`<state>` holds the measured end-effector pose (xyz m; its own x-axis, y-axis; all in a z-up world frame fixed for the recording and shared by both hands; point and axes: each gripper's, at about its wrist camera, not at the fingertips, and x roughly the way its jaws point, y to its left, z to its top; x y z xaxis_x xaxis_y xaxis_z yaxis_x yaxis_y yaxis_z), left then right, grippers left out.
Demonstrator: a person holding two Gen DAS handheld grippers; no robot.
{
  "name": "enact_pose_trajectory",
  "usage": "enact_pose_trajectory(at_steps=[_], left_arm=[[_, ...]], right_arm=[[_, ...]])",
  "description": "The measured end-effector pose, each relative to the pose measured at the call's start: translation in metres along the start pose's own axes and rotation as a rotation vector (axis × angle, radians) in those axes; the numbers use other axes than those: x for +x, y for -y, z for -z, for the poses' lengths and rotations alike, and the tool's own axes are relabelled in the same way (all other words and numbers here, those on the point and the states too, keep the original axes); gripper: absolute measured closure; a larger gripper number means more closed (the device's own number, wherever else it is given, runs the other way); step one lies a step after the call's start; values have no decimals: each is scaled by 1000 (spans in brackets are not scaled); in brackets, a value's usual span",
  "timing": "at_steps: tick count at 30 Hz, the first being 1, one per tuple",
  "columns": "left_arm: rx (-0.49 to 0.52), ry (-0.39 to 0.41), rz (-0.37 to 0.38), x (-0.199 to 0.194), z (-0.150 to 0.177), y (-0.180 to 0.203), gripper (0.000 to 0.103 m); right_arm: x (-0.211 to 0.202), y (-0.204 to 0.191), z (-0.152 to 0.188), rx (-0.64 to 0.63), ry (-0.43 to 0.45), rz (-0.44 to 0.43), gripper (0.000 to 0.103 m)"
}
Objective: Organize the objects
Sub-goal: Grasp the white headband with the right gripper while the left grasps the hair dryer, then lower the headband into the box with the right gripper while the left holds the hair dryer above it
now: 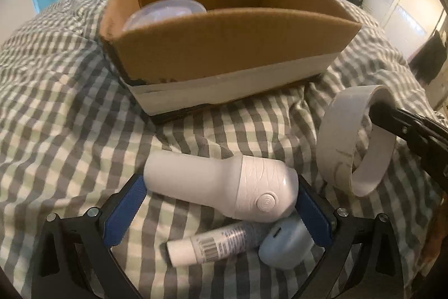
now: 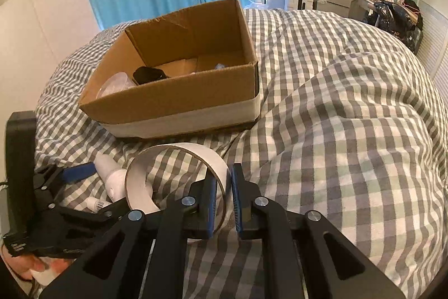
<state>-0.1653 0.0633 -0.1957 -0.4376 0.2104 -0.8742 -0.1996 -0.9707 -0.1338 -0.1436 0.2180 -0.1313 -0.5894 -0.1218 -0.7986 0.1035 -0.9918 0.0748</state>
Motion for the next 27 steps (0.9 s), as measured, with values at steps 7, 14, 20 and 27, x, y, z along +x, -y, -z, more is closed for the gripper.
enact_pose_trajectory(at_steps=[7, 14, 20, 27], left_arm=[[-12, -14, 32, 11, 1, -7, 0], [-8, 15, -5, -16, 11, -5, 1], [-3, 52, -60, -59, 21, -6, 1], [14, 163, -62, -114, 8, 7, 1]], right_arm=[[0, -4, 3, -20, -3, 11, 93], [-17, -8, 5, -26, 22, 22, 93], [-43, -16, 10, -41, 59, 52, 93], [-79, -27, 11, -66, 107, 69, 93]])
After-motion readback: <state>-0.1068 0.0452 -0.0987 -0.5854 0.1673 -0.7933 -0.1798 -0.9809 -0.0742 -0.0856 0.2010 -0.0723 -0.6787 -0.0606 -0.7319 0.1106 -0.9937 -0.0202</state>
